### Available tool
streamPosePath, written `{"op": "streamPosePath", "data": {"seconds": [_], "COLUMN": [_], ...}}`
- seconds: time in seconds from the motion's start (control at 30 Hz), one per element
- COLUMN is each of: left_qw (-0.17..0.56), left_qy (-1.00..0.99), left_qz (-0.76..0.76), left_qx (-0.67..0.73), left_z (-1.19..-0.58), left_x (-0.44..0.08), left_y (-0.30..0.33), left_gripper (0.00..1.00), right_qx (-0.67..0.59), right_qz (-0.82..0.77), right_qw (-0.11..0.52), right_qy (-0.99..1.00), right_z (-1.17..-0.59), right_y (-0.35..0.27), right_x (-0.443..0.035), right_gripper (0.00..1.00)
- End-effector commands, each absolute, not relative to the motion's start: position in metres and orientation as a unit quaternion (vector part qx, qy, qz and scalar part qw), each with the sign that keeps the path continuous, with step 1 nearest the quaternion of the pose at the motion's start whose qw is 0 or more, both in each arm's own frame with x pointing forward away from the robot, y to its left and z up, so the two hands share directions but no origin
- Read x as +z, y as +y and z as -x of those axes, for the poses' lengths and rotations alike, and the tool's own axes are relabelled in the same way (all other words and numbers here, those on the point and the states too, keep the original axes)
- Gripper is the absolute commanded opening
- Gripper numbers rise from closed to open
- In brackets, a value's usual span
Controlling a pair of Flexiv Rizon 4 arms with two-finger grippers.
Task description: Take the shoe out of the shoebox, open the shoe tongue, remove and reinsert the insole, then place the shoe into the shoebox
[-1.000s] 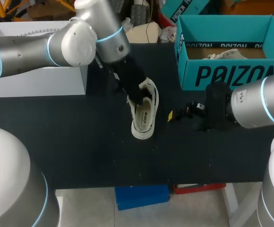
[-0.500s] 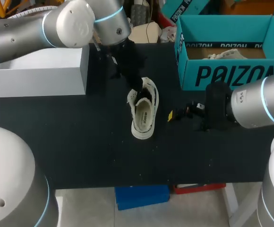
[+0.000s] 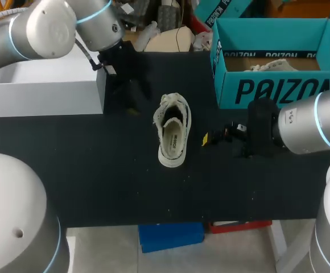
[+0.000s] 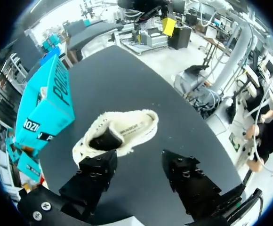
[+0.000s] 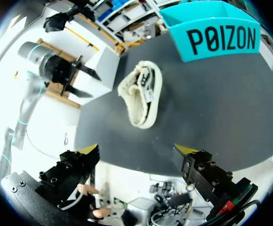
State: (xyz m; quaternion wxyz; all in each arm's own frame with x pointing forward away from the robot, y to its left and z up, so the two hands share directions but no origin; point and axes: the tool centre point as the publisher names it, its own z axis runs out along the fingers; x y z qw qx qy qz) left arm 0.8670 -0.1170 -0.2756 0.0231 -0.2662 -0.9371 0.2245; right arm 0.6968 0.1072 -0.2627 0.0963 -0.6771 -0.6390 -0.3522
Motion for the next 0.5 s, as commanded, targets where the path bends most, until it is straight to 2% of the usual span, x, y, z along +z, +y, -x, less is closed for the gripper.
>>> {"op": "streamPosePath", "data": {"seconds": [0.03,0.33,0.5], "left_qw": [-0.051,-0.051,-0.04], "left_qy": [-0.942,-0.942,-0.933], "left_qz": [0.212,0.212,0.147], "left_qx": [0.256,0.256,0.325], "left_z": [-0.843,-0.843,-0.84], "left_x": [-0.276,-0.276,-0.272], "left_y": [-0.098,-0.098,-0.083], "left_gripper": [1.0,1.0,1.0], "right_qx": [-0.352,-0.352,-0.352], "right_qz": [0.678,0.678,0.678], "right_qw": [0.095,0.095,0.095], "right_qy": [-0.638,-0.638,-0.638], "right_z": [-0.697,-0.697,-0.697], "right_y": [0.109,0.109,0.109], "right_x": [-0.263,-0.263,-0.263], "right_gripper": [1.0,1.0,1.0]}}
